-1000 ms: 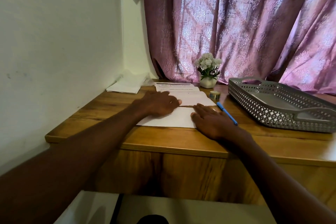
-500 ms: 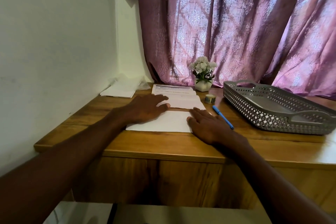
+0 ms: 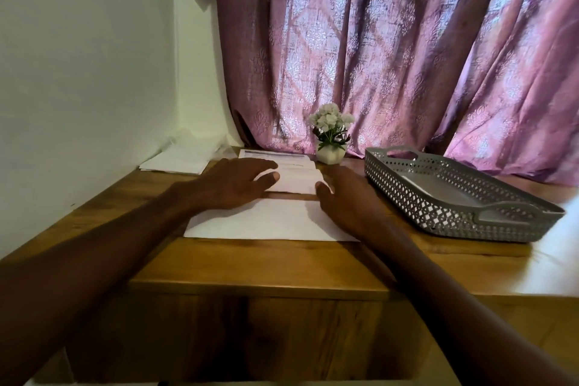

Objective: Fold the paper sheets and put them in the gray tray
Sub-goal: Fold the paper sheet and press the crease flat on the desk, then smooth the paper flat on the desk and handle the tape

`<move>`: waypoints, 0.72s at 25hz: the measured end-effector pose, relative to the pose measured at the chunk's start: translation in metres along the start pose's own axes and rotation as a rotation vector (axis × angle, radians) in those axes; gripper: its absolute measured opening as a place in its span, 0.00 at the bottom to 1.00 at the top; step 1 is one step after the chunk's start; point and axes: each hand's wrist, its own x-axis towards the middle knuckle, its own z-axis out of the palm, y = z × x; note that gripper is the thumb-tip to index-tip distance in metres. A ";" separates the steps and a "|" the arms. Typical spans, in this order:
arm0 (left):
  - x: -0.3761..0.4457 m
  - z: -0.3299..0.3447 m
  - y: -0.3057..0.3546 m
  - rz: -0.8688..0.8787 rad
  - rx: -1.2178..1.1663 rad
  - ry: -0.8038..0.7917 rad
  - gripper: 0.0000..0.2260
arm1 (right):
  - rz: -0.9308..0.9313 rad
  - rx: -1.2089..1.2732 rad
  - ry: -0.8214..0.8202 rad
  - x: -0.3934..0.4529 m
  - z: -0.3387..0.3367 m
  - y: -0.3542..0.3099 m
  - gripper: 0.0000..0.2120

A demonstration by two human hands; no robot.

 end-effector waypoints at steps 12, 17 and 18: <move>0.089 0.039 0.024 -0.036 0.034 0.323 0.23 | 0.288 -0.490 -0.183 0.114 0.024 0.042 0.29; 0.092 0.046 0.019 -0.078 -0.099 0.301 0.20 | 0.254 -0.352 -0.183 0.115 0.028 0.052 0.23; 0.091 0.048 0.020 -0.097 -0.135 0.281 0.19 | 0.237 -0.316 -0.167 0.114 0.027 0.054 0.25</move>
